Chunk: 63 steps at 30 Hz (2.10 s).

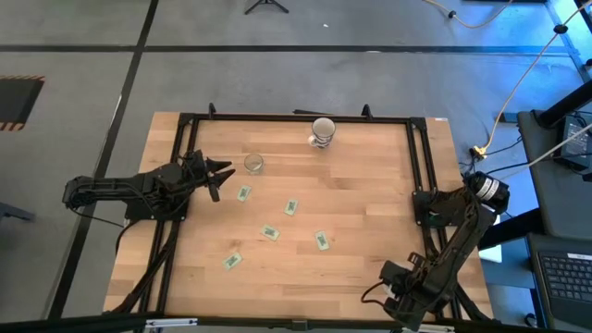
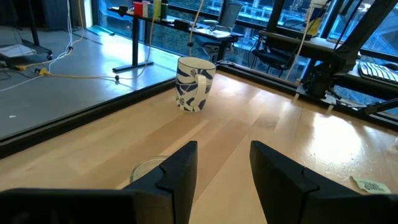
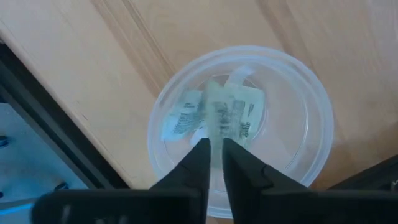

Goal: Pick and place Stevia / Truvia into bins
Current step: Put the green stevia packet into the transparent container

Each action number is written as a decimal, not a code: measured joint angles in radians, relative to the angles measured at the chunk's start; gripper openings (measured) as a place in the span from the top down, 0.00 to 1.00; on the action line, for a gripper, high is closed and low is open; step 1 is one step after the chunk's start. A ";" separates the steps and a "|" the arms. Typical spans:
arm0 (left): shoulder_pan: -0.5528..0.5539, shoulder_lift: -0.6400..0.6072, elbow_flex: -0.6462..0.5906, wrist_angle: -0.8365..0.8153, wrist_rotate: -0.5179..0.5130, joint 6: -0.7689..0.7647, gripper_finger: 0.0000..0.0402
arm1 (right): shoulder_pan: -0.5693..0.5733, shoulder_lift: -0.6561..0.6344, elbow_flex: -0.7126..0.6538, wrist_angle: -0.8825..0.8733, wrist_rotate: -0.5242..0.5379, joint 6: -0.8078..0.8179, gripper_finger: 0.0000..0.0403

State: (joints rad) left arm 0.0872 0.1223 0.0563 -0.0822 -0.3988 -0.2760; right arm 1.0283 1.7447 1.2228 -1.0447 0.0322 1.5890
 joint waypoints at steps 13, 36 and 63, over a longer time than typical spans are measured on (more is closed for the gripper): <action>0.000 0.000 0.000 0.000 0.000 -0.001 0.64 | -0.013 -0.013 0.061 0.003 -0.017 -0.004 0.77; 0.000 0.000 0.000 0.003 0.042 0.003 0.64 | -0.353 -0.043 0.146 0.107 0.172 -1.009 0.78; 0.000 0.000 0.001 -0.006 0.045 0.080 0.64 | -0.576 0.186 0.146 0.295 0.173 -1.496 0.78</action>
State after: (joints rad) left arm 0.0868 0.1223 0.0569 -0.0879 -0.3538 -0.1959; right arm 0.4520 1.9305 1.3685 -0.7495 0.2056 0.0931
